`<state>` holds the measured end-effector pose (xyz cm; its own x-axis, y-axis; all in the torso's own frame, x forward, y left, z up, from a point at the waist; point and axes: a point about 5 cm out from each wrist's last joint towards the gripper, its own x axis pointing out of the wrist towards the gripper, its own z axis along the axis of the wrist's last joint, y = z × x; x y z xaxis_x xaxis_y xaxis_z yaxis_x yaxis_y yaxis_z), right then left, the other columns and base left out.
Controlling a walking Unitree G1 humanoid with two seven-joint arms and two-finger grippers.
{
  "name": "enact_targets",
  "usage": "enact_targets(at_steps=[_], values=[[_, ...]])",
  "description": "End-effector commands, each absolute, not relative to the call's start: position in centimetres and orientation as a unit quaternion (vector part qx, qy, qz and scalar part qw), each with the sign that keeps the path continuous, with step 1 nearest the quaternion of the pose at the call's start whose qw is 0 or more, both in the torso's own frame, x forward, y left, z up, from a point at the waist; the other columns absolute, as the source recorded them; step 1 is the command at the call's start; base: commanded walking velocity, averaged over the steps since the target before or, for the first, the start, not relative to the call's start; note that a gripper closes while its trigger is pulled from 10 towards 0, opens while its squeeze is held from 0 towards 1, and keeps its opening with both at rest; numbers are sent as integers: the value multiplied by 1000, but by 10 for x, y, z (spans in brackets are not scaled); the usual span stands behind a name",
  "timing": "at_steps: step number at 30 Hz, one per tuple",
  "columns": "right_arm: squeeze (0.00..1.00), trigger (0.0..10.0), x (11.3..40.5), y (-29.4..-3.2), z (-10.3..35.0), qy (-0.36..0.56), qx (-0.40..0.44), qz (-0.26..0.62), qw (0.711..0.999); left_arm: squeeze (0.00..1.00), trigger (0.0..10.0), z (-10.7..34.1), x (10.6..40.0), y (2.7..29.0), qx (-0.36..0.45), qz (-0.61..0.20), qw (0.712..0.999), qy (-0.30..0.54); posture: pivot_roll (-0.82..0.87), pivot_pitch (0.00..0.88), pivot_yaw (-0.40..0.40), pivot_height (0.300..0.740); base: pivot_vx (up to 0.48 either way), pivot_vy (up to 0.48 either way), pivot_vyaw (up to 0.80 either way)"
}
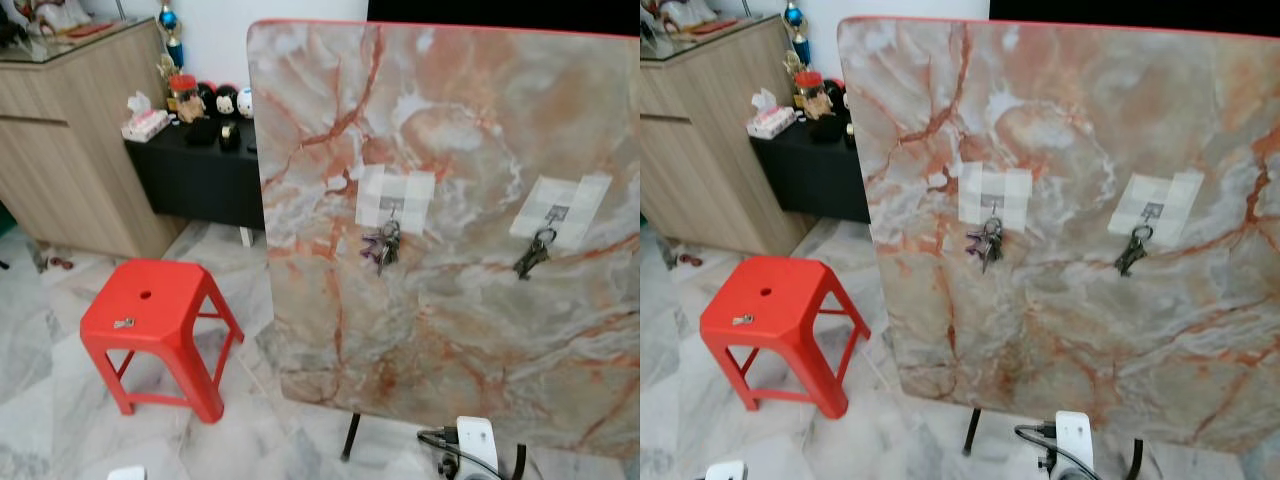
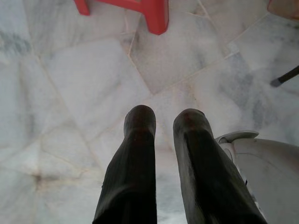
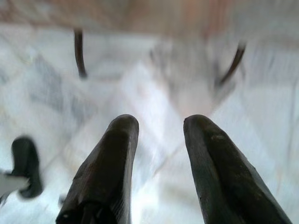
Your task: Hang keys on a hook
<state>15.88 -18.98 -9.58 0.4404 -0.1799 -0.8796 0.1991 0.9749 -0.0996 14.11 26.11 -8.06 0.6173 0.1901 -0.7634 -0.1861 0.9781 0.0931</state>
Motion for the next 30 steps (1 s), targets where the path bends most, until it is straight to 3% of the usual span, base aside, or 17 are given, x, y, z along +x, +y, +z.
enact_targets(at_steps=[1, 14, 22, 30], values=[[0, 10000, 159, -188, -96, 519, 25, -120, 846, 0, 10000, -82, 146, 253, 10, 91, 896, 433, 124, 0, 36, 740, 0, 0, 0], [0, 10000, 150, -214, -96, 523, 9, -105, 846, 0, 10000, -73, 186, 231, 26, 60, 906, 419, 114, 0, 3, 740, 0, 0, 0], [0, 10000, 148, -219, -95, 530, 2, -94, 843, 0, 10000, -75, 188, 217, 5, 68, 904, 422, 107, 0, -26, 740, 0, 0, 0], [0, 10000, 139, -215, -100, 533, 23, -109, 839, 0, 10000, -78, 189, 205, 11, 58, 901, 431, 89, 0, 13, 740, 0, 0, 0]])
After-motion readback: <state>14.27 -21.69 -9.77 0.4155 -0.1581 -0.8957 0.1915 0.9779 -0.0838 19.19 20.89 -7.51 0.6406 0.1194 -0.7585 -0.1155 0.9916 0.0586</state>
